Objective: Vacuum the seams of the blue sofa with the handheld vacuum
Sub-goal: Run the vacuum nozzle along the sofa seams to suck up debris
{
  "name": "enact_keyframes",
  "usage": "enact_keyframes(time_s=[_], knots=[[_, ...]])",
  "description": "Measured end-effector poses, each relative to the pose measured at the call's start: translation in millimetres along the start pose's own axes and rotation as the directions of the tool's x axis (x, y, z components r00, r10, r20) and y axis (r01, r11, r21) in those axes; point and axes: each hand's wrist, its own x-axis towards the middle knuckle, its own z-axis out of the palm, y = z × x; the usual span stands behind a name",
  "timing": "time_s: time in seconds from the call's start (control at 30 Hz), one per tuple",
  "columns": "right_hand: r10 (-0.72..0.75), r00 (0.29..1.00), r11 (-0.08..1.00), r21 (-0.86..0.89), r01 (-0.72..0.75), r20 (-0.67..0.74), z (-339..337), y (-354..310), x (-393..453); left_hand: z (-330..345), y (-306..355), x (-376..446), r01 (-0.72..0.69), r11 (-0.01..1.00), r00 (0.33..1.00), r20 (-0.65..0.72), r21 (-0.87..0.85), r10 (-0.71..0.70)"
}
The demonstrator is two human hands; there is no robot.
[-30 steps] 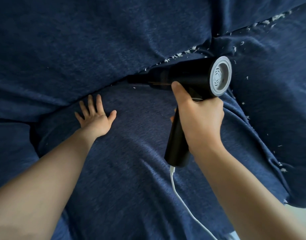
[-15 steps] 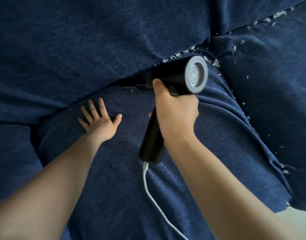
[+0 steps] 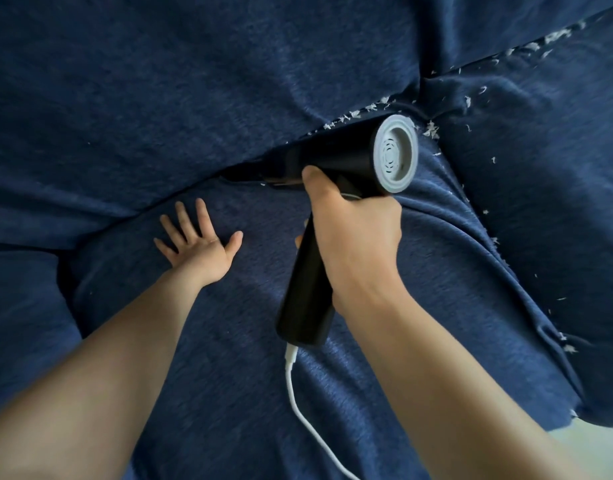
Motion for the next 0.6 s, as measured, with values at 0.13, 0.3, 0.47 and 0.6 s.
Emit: enact_keyframes(time_s=[0.13,0.3,0.47,0.6], knots=[[0.035,0.999,0.999,-0.014,-0.035,0.025,19.7,4.5,3.7,-0.3,0.2,-0.3,-0.001,1.0,1.0,0.001,-0.006,0.001],[0.015,0.999,1.0,-0.015,-0.014,0.032,13.6,2.6,7.4,-4.0,1.0,-5.3,0.0,1.0,1.0,-0.001,-0.007,0.0],[-0.101,0.994,0.991,-0.081,0.105,0.043,-31.2,-14.1,3.0,-10.5,7.7,-15.3,0.031,0.998,0.999,-0.03,-0.055,-0.033],[-0.145,0.985,0.974,-0.161,0.159,0.094,-66.7,-26.0,8.0,-4.9,39.4,-37.1,0.031,0.991,0.999,-0.023,-0.131,-0.035]])
